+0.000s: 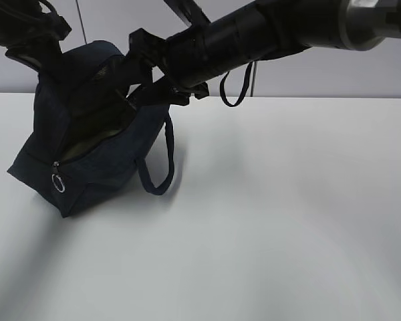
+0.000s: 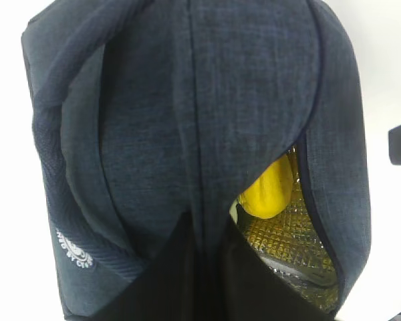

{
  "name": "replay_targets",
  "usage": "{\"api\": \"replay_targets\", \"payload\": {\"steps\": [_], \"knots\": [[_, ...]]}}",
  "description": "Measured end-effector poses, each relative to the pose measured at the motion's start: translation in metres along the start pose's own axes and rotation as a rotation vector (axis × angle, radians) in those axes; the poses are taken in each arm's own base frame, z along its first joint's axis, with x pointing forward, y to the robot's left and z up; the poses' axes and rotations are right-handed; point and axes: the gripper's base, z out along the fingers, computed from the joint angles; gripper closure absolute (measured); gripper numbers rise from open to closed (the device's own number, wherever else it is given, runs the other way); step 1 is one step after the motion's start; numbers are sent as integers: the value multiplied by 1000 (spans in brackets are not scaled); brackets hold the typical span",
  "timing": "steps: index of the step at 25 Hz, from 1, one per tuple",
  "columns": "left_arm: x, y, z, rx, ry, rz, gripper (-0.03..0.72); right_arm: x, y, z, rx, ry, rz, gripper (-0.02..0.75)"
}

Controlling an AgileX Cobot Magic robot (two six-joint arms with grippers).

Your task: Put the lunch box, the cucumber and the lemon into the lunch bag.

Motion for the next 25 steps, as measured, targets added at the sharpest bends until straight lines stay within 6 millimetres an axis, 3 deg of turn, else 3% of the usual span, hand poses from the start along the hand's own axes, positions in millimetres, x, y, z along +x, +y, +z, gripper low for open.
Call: {"api": "replay_targets", "payload": {"steps": [11,17,23,25], "knots": [[0,1,0,-14,4,5,685,6,-11,-13,185,100,-2,223],[0,1,0,-14,4,5,685,25,-30,-5,211,108,76,223],[0,1,0,-14,4,5,684,24,-31,4,97,18,155,223],[0,1,0,-14,4,5,685,27,-39,11,89,16,187,223]]}}
